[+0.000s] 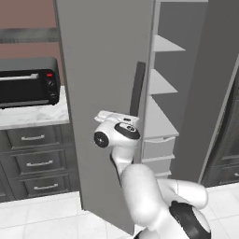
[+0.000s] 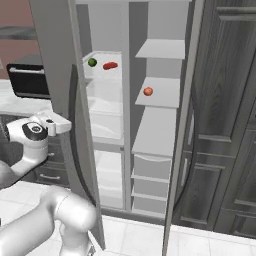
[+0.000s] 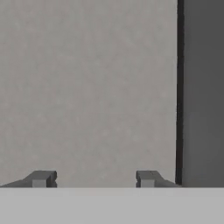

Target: Pick up the frozen steak from the freezer, place it on any shelf in the fridge, and close the fridge and freezer doors when done.

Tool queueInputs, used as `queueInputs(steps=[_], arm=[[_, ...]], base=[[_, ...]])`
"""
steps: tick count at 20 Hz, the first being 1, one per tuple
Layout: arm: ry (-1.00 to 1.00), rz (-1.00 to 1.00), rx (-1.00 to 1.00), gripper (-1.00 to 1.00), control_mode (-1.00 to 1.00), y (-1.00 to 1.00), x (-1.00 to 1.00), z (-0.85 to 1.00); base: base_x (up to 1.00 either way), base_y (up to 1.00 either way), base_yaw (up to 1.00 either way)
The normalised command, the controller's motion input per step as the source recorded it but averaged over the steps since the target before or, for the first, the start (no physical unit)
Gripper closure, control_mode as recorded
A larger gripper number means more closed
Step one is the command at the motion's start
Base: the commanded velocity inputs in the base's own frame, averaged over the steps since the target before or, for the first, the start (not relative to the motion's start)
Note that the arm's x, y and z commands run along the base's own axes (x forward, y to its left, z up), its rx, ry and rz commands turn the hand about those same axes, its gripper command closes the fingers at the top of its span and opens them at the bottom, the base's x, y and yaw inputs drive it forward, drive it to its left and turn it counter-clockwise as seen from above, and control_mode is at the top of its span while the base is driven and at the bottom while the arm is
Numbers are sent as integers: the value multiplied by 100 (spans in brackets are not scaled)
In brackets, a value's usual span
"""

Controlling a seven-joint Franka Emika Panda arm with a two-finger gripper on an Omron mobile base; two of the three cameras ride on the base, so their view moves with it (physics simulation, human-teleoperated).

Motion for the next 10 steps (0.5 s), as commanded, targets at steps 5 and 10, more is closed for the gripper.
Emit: queueInputs(steps=[5,10], arm=[[-4,0,1,-100,-100,-58,78,0],[-1,0,0,-100,-100,-37,82,0]], base=[[0,0,0],[0,0,0]])
